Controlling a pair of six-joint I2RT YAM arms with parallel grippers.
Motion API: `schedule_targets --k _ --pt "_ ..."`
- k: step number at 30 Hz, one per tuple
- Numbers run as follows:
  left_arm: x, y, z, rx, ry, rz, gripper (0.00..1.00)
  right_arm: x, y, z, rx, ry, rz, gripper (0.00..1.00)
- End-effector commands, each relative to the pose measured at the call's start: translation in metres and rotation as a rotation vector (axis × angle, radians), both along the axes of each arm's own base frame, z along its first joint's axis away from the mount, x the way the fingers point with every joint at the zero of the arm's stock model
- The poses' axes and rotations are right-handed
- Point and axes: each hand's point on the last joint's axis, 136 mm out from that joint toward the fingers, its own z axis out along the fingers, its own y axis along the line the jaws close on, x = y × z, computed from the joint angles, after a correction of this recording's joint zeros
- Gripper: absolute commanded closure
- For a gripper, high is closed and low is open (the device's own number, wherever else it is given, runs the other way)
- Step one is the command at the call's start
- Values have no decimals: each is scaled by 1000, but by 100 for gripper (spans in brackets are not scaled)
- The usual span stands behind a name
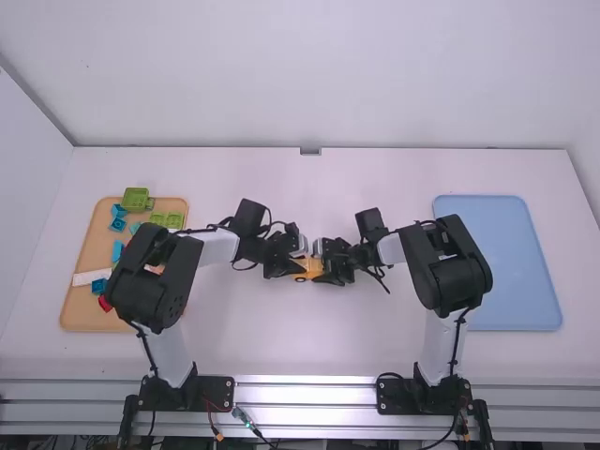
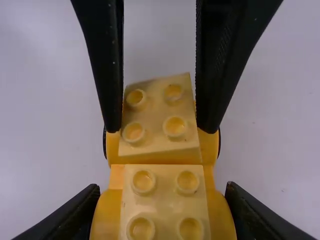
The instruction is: Assemble lego blocks to make yellow taxi
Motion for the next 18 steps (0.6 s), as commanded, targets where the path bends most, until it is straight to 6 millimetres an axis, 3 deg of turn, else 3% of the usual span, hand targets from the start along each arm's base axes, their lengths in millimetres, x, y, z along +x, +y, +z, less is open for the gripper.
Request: schedule_targets --k 1,8,13,15,18 --pt "-9 -4 -3 -19 38 -23 63 1 1 -1 7 11 -1 37" --pt "-16 -9 5 -72 46 -60 60 2 1 -1 8 10 -2 37" --pt "-14 -9 4 -63 34 -57 51 2 1 -1 8 10 -2 37" --pt "-11 -6 0 -39 24 -45 43 2 1 -1 7 11 -2 37" --pt "-7 -4 -3 -12 14 -30 41 2 1 -1 7 11 -2 37"
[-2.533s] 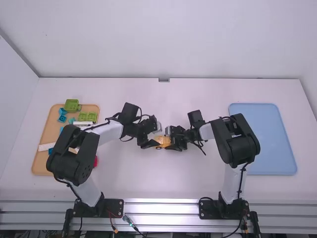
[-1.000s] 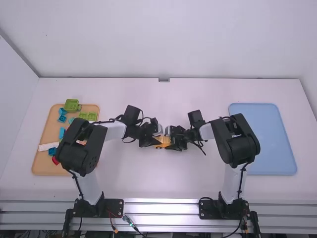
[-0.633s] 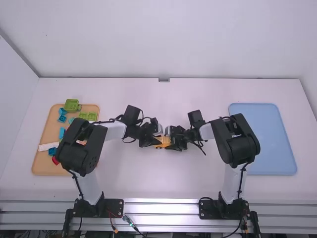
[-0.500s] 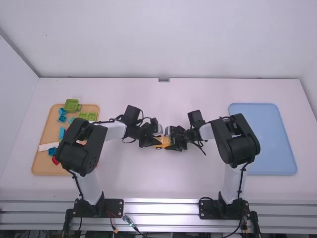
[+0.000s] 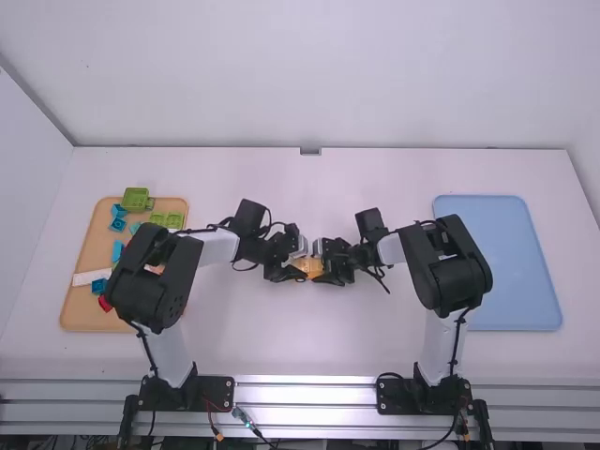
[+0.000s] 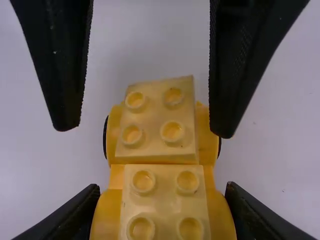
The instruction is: Assemble lego blocks to make yellow taxi
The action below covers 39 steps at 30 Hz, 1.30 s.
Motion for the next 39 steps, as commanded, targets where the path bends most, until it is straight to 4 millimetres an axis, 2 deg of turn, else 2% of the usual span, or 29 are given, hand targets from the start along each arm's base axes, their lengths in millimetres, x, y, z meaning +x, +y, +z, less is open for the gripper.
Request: schedule_targets --k 1,3,4,5,14,19,23,26,29,30,31,32,39 --pt "-3 0 -8 23 8 -3 41 2 1 -1 8 8 0 37" --pt "-1 1 -10 39 4 4 46 1 1 -1 8 9 0 37" --pt "-1 2 -11 49 3 8 57 1 1 -1 8 8 1 37" --pt "-1 3 -12 52 2 10 61 2 1 -1 8 8 0 37" --pt "-4 4 -14 63 -34 -32 61 2 1 -1 8 8 0 37" --pt "-5 4 -14 63 -32 -31 71 2 1 -1 8 8 -1 37" --pt "-4 -1 -8 25 -10 -21 72 2 1 -1 8 8 0 37" --pt "-5 -4 -6 5 -7 -26 69 1 1 -1 7 8 1 37" --pt "-5 -4 -6 11 -4 -24 41 2 1 -1 8 8 0 37" --pt "-5 -4 -6 11 -4 -24 41 2 1 -1 8 8 0 37" --pt "-5 -3 -7 12 -6 -22 34 2 1 -1 8 9 0 37" --pt "-4 -4 -6 11 -9 -23 30 2 1 -1 8 8 0 37" --pt "4 0 6 6 -14 -8 28 1 1 -1 7 11 0 37"
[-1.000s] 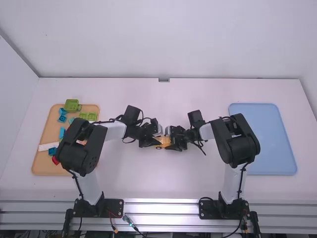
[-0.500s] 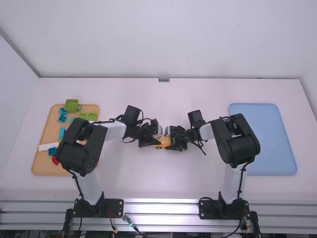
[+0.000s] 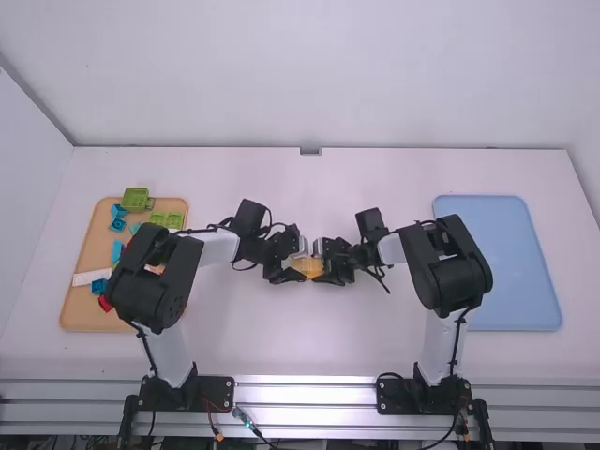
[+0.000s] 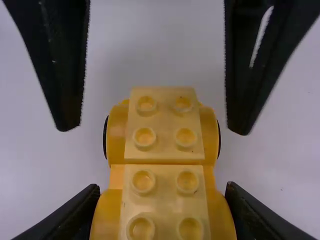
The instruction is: Assemble lego blocks to make yellow taxi
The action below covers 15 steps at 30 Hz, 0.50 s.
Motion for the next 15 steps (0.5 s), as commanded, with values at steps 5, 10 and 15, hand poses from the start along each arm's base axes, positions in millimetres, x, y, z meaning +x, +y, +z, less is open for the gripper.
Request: schedule_targets --k 5,10,15 --pt "8 -7 42 -78 -9 -24 27 1 1 -1 8 10 0 37" --pt "8 -9 44 -77 -12 -31 79 1 1 -1 8 10 1 37" --pt "2 -6 37 -71 8 -26 98 1 1 -1 9 9 0 37"
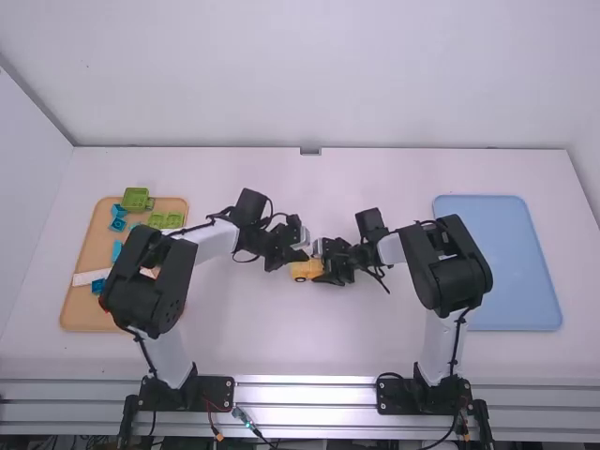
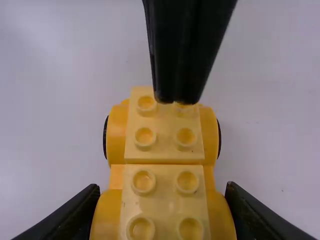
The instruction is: Assemble lego blocks to make yellow taxi
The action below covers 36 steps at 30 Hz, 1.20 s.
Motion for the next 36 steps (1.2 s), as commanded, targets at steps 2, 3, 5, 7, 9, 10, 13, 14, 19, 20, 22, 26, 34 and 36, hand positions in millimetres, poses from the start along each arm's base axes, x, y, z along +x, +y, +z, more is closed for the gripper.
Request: schedule_targets --k 2,3,5,7,9,10,13,14,19,20,22,26,34,36 --pt "-8 0 2 -15 1 -10 98 1 1 -1 8 9 0 37" --pt "-8 1 -1 -3 -1 -7 98 1 1 -1 8 10 0 37" --pt "-8 4 -16 49 -6 22 98 1 1 -1 7 9 1 37" --pt "-5 6 -23 62 3 52 98 1 1 -1 8 10 1 37" --pt "-5 9 -32 65 27 83 98 1 1 -1 7 12 1 37" --pt "-7 9 -36 67 35 83 98 1 1 -1 7 12 1 37" --pt "-18 12 -52 86 73 74 98 1 1 -1 7 10 0 37" --pt "-18 13 -54 91 78 77 98 1 1 -1 7 10 0 37" --pt "-32 16 -77 125 134 70 98 2 1 -1 8 6 0 37" --pt "-33 16 -78 125 134 64 98 2 1 -1 8 6 0 37" --pt "-36 17 -82 133 135 53 98 2 1 -1 9 6 0 37" --pt "-36 22 -90 185 132 66 99 2 1 -1 9 6 0 37" --pt "-42 25 -80 213 142 -23 99 2 1 -1 6 5 -1 37" --pt "-32 20 -66 183 138 -25 99 2 1 -1 6 5 -1 37"
